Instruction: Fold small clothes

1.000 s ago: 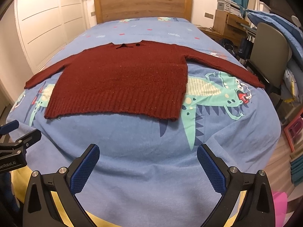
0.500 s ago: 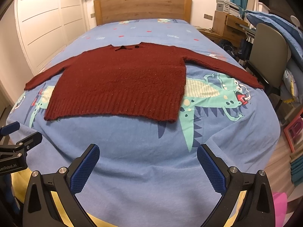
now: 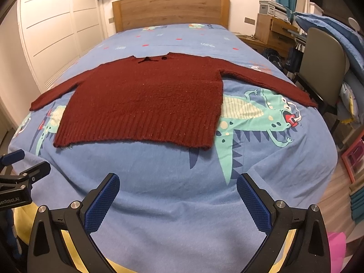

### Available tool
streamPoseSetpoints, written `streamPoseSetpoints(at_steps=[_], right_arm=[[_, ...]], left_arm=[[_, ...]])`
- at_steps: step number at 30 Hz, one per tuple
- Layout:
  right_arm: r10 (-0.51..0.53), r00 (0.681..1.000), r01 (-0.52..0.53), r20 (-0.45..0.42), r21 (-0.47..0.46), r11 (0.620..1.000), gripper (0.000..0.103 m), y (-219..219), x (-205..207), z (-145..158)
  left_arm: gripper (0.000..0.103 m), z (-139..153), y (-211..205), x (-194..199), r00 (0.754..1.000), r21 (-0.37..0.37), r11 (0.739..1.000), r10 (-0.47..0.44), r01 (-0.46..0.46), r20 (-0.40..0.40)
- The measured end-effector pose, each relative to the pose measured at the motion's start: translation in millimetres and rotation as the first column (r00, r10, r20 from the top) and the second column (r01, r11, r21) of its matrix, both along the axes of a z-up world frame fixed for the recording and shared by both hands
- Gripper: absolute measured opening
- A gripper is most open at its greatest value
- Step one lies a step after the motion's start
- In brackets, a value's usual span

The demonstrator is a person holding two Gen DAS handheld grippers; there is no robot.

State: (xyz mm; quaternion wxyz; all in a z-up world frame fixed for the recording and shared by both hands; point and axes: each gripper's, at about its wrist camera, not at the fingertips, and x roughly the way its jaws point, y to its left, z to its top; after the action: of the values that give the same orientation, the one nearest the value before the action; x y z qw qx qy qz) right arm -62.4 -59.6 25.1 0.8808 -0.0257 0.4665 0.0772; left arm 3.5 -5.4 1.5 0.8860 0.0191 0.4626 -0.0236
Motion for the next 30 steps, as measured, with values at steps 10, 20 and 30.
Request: streamPoseSetpoints(at_steps=[10, 20, 30], right_arm=[[0.021, 1.000, -0.021, 0.004, 0.014, 1.000, 0.103, 3, 5, 2], [0.034, 0.999, -0.034, 0.009, 0.039, 0.999, 0.103, -1, 11, 4], [0.054, 0.998, -0.055, 0.008, 0.070, 0.996, 0.103, -2, 19, 5]], left_arm=[[0.102, 5, 3, -1, 1.000, 0.020, 1.000, 0.022, -0.022, -0.002], [0.102, 16, 6, 2, 0.998, 0.023, 0.998, 0.061, -0.061, -0.011], [0.102, 21, 14, 6, 0.991, 0.017, 0.992, 0.124, -0.123, -0.055]])
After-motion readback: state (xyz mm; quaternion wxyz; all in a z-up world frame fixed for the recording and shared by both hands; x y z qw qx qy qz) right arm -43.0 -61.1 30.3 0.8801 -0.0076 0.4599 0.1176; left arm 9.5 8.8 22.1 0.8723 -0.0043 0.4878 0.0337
